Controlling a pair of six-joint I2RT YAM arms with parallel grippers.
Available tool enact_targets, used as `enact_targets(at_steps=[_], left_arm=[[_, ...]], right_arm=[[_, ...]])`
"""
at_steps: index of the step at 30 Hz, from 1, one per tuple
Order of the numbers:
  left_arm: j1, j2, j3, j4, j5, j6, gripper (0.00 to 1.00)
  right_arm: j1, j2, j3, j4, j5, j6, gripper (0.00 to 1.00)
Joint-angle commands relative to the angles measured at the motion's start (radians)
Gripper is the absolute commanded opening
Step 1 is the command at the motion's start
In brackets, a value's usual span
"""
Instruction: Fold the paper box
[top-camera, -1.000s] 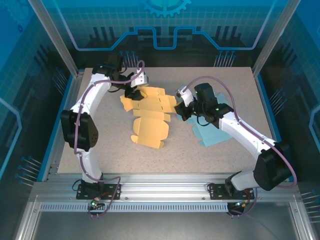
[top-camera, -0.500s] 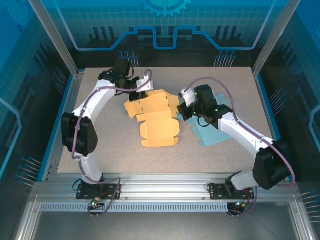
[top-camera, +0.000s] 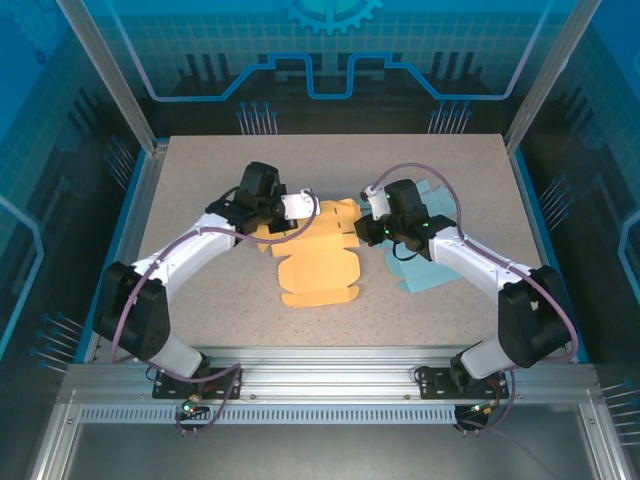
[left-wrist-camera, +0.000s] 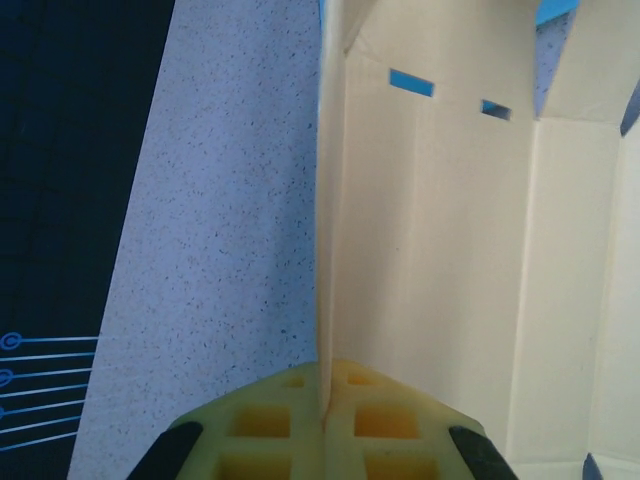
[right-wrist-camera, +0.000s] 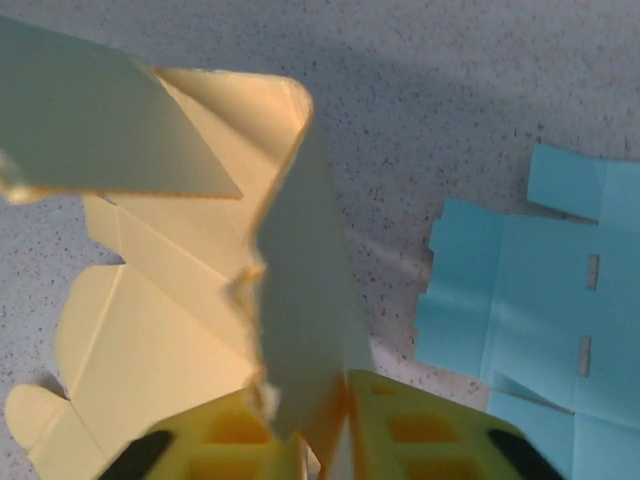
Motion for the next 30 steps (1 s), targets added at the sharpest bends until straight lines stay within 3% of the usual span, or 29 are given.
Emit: enact_targets(at_steps=[1,7,15,21,30], left_arm=[[-0.036,0.002,-0.026,0.126,-0.147,-0.044,0.0],[-0.081,0.058,-0.05,0.221,-0.338,0.003,0.0],[-0.097,0.051,-0.142,0.329,-0.344,0.069,0.0],[-0.146,0.088,-0.258,0.599,-0.405,0.154,0.0],[-0.174,0.201,-0.309,0.868,-0.469,0.232,0.0]], right_arm=[[-0.004,0.022,-0.011,0.0,0.016,0.046,0.31],[-0.006,-0.01,0.021,-0.098,0.098,0.083,0.45],[-0.026,-0.113,0.126,-0.32,0.216,0.279,0.47],[-0.03,-0.101,0.202,-0.328,0.109,0.46,0.58],[-0.02,0.122,0.372,-0.307,-0.067,0.549,0.57]])
